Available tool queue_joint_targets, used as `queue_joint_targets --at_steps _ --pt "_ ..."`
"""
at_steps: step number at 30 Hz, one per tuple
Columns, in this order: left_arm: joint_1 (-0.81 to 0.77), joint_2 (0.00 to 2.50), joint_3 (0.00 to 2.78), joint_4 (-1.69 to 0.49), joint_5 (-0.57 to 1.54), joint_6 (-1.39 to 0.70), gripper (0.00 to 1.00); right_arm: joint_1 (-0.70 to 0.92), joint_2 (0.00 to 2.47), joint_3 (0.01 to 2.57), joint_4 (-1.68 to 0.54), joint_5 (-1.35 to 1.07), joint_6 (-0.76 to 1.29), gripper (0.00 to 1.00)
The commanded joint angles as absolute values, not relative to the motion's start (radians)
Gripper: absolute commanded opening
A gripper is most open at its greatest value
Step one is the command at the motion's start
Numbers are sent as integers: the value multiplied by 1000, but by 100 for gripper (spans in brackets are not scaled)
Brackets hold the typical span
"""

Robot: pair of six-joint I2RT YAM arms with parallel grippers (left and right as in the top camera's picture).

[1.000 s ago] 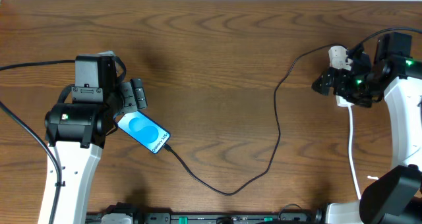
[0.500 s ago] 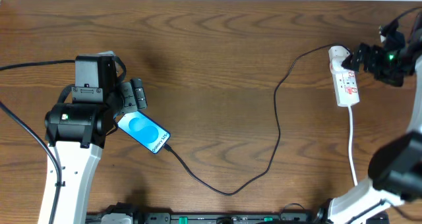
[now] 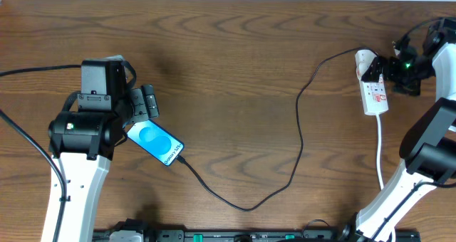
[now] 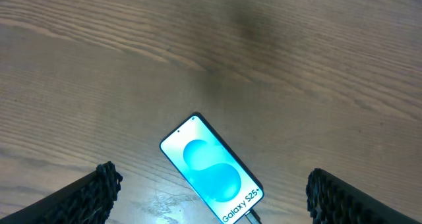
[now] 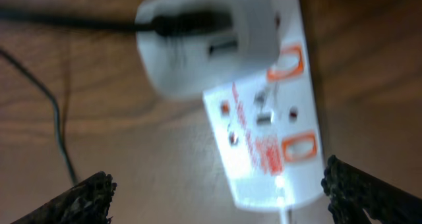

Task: Plug charger to phone and switch on socket
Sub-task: 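Press the power strip's orange switch down with the right gripper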

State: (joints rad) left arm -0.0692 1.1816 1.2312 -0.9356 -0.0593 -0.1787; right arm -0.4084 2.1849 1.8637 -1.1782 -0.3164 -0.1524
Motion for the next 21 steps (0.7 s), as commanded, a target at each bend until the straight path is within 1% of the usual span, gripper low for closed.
queue_joint_targets --at_steps 1,9,21 --pt "-73 1182 1248 -938 -80 -165 93 -411 2222 1884 -1135 -318 -184 99" --pt "-73 1182 1248 -939 -80 -165 93 -410 2228 1884 -1078 -392 -184 99" --pt "-73 1182 1248 -938 -80 -165 93 -378 2228 1870 -1043 -423 -228 99"
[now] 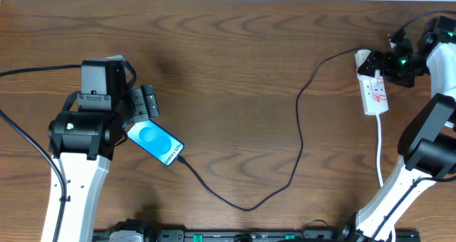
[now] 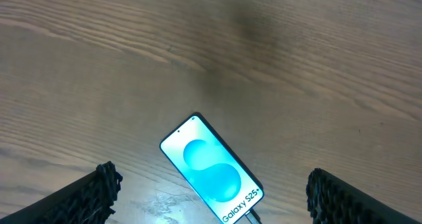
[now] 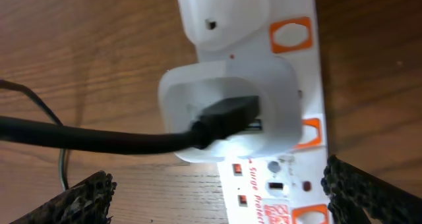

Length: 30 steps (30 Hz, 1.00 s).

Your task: Plug charger to phone and switch on socket

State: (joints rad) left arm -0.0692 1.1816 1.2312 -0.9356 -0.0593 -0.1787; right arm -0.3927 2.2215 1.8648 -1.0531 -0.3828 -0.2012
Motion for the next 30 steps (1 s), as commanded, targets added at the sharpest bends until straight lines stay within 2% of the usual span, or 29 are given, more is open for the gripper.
queue_joint_targets --at_steps 1,30 --pt "-73 1182 1248 -938 -80 -165 93 -377 2228 1863 -1038 -435 -234 99" --pt "-73 1182 1248 -939 -80 -165 93 -375 2228 1778 -945 -489 -234 99"
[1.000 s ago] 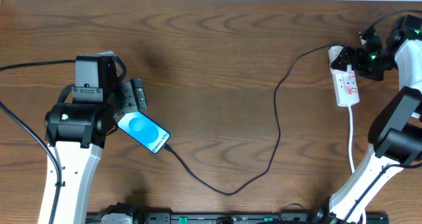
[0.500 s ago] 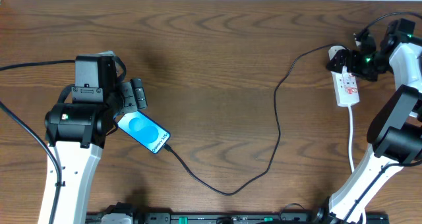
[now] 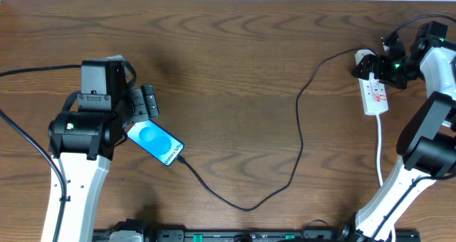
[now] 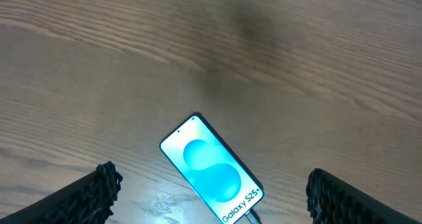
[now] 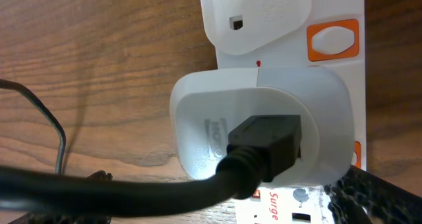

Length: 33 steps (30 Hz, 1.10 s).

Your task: Plug charger to phone and switch on socket

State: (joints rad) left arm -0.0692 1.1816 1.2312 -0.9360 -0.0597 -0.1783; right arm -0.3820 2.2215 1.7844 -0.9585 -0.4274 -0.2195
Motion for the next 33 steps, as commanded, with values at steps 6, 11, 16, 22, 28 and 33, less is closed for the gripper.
queue_joint_targets --at_steps 6,11,16,22,28,33 --pt "-73 1182 1248 -939 -80 -165 93 -375 2228 1777 -931 -489 -249 99" --pt "-73 1182 1248 -938 -80 -165 93 -375 2228 1777 -934 -490 -249 99" --pt "-73 1182 1248 -938 -80 -165 93 -374 2228 1777 -943 -489 -249 99" --pt "-73 1182 1248 -939 -80 -165 93 -371 2228 1759 -936 -496 -249 99" --pt "-73 1182 1248 -939 -80 -165 93 -371 2228 1723 -918 -528 -252 99" --pt "-73 1182 1248 -938 -80 -165 93 -371 2228 1707 -919 -550 -252 99"
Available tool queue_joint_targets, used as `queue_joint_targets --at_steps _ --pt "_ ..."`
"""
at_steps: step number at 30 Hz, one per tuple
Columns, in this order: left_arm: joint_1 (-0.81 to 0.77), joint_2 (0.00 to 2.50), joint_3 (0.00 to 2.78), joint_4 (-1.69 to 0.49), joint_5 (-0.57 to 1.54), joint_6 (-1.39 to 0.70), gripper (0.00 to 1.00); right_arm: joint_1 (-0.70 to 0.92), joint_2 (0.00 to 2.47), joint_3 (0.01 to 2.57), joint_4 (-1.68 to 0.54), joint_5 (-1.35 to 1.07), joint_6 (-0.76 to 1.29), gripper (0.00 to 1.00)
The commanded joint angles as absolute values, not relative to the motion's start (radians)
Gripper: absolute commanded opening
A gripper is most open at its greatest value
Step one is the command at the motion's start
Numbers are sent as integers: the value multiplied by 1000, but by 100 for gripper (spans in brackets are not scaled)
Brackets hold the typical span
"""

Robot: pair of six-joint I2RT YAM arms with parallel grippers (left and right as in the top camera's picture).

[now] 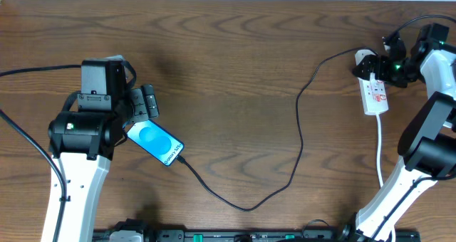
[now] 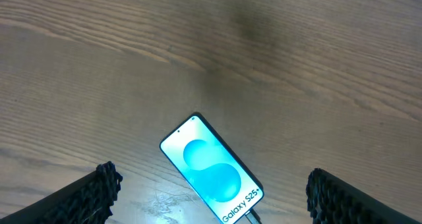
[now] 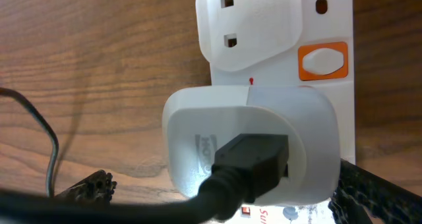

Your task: Plug charger to phone and switch on socket

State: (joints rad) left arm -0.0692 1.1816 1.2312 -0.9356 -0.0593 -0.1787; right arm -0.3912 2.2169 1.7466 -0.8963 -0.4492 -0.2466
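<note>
A lit phone lies face up on the wooden table, with a black cable in its bottom port. The cable runs to a white charger adapter that sits in the white power strip. An orange rocker switch is beside the free socket above the adapter. My left gripper hangs open over the phone's lower end, also seen overhead. My right gripper is open and straddles the adapter, a finger on either side.
The power strip's own white cord runs down the right side toward the table's front edge. The black cable loops across the middle of the table. A dark rail lines the front edge.
My right gripper has shifted slightly toward the strip's far end, so the free socket and its orange switch show more fully. The left arm and phone have not moved.
My right gripper was first over the strip's lower sockets below the adapter, in a blurred view. Then it was over the adapter, then closer around it, and now it straddles it. The left gripper stayed open over the plugged-in phone throughout.
</note>
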Motion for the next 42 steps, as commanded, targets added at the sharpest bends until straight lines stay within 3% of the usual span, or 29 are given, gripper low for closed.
queue_joint_targets --at_steps 1,42 --pt "-73 1182 1248 -938 -80 -165 93 -371 2228 1707 -922 -553 -252 99" --pt "-73 1182 1248 -938 -80 -165 93 -371 2228 1706 -931 -639 -233 99"
